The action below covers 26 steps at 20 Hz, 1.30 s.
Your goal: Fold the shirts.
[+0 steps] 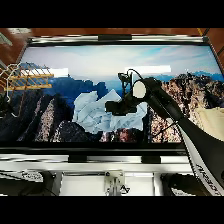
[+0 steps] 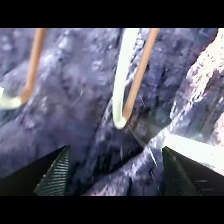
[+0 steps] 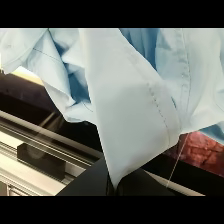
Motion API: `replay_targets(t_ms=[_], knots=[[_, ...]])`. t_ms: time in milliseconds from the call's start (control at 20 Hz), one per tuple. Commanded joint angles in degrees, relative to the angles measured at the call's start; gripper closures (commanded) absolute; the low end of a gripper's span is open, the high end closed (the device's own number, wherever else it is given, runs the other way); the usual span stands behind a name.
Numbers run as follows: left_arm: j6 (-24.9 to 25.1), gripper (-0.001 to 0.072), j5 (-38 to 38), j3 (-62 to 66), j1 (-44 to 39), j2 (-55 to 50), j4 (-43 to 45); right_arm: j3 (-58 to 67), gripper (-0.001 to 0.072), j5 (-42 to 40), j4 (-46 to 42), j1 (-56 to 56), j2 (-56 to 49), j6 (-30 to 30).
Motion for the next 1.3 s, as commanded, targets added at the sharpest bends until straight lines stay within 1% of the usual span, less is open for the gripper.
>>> replay_targets(t_ms=[0, 50, 350, 450, 500, 550, 600, 750, 800, 850, 1050, 1100, 1150, 1250], knots=[[3.0, 0.0076, 1.9, 0.0, -0.7, -3.5, -1.4, 0.0, 0.0634, -1.3, -0.4, 0.0, 0.0, 0.4], [3.6, 0.0102, 1.9, 0.0, -0.9, -4.2, -1.6, 0.0, 0.0634, -1.4, -0.4, 0.0, 0.0, 0.4], [4.0, 0.0103, 2.3, 0.0, -1.1, -6.1, -2.5, 0.0, 0.0634, -1.5, -0.3, 0.0, 0.0, 0.7], [4.9, 0.0201, 2.8, 0.0, -1.1, -6.4, -2.9, 0.0, 0.0633, -1.5, -0.3, 0.0, 0.0, 0.9], [5.4, 0.0202, 3.5, 0.0, -1.1, -6.4, -3.5, 0.0, 0.0634, -1.5, -0.3, 0.0, 0.0, 0.8], [5.8, 0.0241, 4.1, 0.0, -1.1, -6.4, -3.9, 0.0, 0.0633, -1.5, -0.3, 0.0, 0.0, 0.8], [6.2, 0.0256, 4.3, 0.0, -1.1, -6.4, -4.1, 0.0, 0.0633, -1.5, -0.3, 0.0, 0.0, 0.8], [6.2, 0.0259, 4.5, 0.0, -1.1, -6.4, -4.0, 0.0, 0.0633, -1.5, -0.3, 0.0, 0.0, 0.8], [6.2, 0.0330, 4.5, 0.0, -1.1, -6.5, -4.0, 0.0, 0.0633, -1.5, -0.3, 0.0, 0.0, 0.8], [6.6, 0.0374, 4.5, 0.0, -1.1, -6.7, -4.0, 0.0, 0.0633, -1.5, -0.3, 0.0, 0.0, 0.8], [6.6, 0.0395, 4.4, 0.0, -1.1, -7.8, -4.2, 0.0, 0.0633, -1.5, -0.2, 0.0, 0.0, 0.8], [6.6, 0.0470, 4.5, 0.0, -1.1, -7.9, -4.2, 0.0, 0.0633, -1.5, -0.2, 0.0, 0.0, 0.8], [6.6, 0.0507, 4.8, 0.0, -1.1, -8.0, -4.2, 0.0, 0.0633, -1.5, -0.2, 0.0, 0.0, 0.8], [6.6, 0.0622, 5.1, 0.3, -1.1, -7.9, -4.2, 0.0, 0.0633, -1.5, -0.2, 0.0, 0.0, 0.8]])
